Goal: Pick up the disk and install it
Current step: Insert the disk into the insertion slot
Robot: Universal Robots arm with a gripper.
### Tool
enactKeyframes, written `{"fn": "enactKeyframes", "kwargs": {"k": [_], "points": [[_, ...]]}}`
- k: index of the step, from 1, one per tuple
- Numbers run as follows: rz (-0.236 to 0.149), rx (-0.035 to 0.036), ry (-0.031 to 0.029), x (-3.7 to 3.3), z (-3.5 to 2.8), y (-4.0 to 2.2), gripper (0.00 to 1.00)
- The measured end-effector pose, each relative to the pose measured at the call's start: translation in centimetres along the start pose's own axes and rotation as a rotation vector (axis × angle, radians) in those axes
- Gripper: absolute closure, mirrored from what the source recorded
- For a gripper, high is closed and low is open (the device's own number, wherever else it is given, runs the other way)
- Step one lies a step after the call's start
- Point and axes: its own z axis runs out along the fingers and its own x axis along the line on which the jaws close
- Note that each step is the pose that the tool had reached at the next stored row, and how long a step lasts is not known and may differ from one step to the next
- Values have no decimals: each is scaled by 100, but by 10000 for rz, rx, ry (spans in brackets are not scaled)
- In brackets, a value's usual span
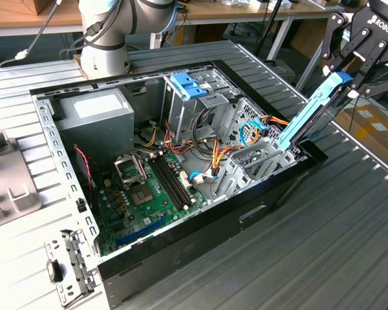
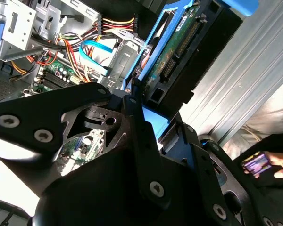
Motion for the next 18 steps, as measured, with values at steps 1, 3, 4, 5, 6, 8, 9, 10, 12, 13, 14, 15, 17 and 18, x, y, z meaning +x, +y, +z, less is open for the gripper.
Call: {"fn": "enactKeyframes", "kwargs": {"k": [1, 3, 4, 5, 6, 8, 9, 10, 12, 13, 14, 15, 17, 18], "points": [[0, 0, 0, 0, 2, 1, 63], [0, -1, 0, 1, 6, 7, 63], [0, -1, -1, 1, 7, 10, 63], [0, 0, 0, 1, 9, 12, 63], [0, 0, 0, 1, 11, 14, 63], [0, 0, -1, 1, 16, 20, 63], [0, -1, 0, 2, 17, 22, 63], [0, -1, 0, 2, 20, 27, 63], [0, 0, -1, 2, 23, 30, 63], [0, 0, 0, 2, 25, 33, 63], [0, 0, 0, 2, 27, 36, 63], [0, 0, 0, 3, 29, 38, 63], [0, 0, 0, 3, 32, 41, 63], [0, 0, 0, 3, 35, 45, 63]]}}
